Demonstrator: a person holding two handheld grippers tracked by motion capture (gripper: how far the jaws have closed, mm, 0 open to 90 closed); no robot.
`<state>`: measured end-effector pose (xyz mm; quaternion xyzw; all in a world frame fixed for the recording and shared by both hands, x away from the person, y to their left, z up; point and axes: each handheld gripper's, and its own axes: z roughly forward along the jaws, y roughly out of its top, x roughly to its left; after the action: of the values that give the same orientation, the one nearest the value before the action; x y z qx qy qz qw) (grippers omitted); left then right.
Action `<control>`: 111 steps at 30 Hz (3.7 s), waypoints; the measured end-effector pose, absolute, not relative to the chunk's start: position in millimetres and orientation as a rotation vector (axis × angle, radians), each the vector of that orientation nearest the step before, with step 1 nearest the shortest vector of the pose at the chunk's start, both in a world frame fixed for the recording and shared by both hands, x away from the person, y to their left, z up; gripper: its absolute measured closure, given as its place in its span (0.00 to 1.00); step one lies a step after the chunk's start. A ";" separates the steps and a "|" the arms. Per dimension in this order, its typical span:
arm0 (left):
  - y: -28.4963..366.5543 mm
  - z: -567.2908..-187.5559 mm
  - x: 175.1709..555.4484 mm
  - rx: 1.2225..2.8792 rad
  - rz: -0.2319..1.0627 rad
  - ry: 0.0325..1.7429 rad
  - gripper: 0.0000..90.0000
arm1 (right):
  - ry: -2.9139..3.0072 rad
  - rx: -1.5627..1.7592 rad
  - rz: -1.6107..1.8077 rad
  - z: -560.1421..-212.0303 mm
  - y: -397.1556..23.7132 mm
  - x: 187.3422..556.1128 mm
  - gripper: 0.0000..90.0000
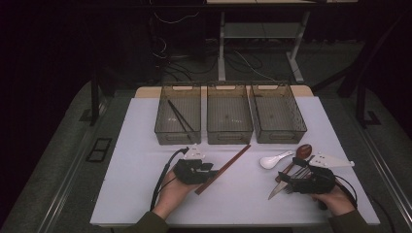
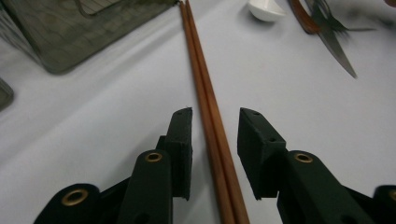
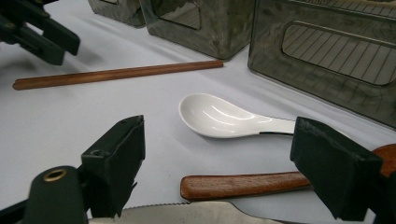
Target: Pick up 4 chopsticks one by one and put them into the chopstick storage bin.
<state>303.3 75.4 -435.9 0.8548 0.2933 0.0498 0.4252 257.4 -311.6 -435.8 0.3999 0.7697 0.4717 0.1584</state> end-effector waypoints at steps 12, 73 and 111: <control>58.5 -444.4 315.8 2.172 0.128 0.738 0.85 | 2.199 1.138 1.346 -436.0 -312.4 257.1 0.19; 62.7 -442.1 311.1 2.220 0.191 0.701 0.93 | 2.215 1.124 1.353 -435.9 -308.7 256.7 0.18; 116.6 -394.9 309.6 2.120 0.103 0.560 0.93 | 2.279 1.054 1.337 -440.4 -293.0 257.2 0.12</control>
<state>309.6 116.6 -394.9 0.8596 0.2270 0.0416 0.4558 257.2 -293.0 -440.4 0.3663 0.7923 0.4650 0.1479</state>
